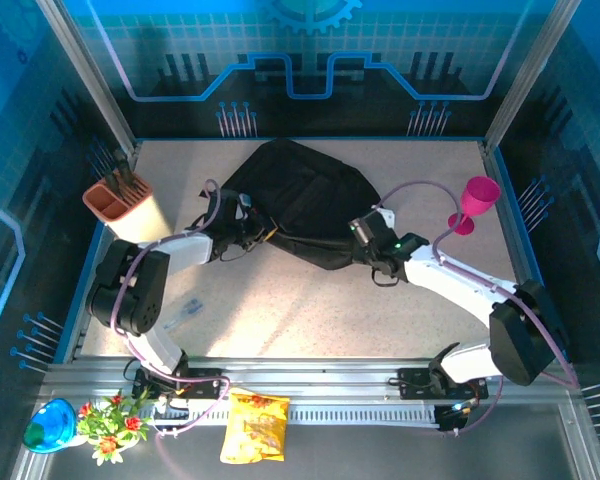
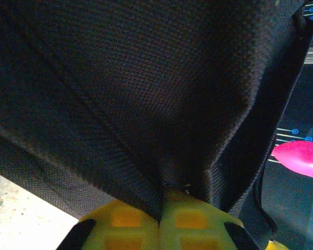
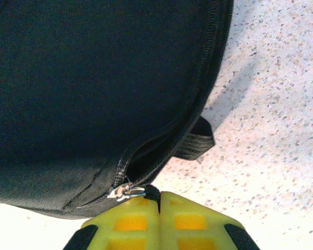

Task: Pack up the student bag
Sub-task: Unzip the student bag at the top-center of the table.

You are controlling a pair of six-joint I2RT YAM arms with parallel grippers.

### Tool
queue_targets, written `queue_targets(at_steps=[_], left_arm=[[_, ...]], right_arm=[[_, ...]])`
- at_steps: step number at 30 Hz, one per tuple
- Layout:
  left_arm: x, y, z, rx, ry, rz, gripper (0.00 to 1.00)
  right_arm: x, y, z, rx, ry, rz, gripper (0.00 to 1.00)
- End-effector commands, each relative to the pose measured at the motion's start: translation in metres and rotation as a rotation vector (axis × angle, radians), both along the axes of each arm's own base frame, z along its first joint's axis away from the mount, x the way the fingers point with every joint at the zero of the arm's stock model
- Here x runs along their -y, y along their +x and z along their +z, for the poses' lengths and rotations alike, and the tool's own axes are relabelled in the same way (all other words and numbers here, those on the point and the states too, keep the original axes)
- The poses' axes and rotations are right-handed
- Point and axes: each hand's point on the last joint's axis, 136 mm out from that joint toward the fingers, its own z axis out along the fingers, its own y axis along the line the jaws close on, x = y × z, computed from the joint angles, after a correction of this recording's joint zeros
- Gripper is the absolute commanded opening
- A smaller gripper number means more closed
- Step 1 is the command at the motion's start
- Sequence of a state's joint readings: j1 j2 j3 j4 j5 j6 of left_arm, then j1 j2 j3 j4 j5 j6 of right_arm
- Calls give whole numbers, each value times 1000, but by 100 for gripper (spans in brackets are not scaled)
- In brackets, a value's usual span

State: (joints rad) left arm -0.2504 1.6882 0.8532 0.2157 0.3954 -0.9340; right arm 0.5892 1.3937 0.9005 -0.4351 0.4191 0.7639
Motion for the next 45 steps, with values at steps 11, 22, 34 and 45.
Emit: queue_targets(at_steps=[11, 22, 34, 45], left_arm=[[-36, 27, -4, 3, 151, 34, 31], [-56, -34, 7, -71, 143, 112, 67], [-33, -71, 20, -152, -230, 208, 72], [-17, -52, 5, -173, -311, 257, 72]], right_arm=[[-51, 32, 12, -26, 42, 375, 0], [-162, 23, 23, 11, 121, 659, 0], [-240, -10, 15, -31, 280, 817, 0], [-240, -18, 11, -46, 311, 810, 0]])
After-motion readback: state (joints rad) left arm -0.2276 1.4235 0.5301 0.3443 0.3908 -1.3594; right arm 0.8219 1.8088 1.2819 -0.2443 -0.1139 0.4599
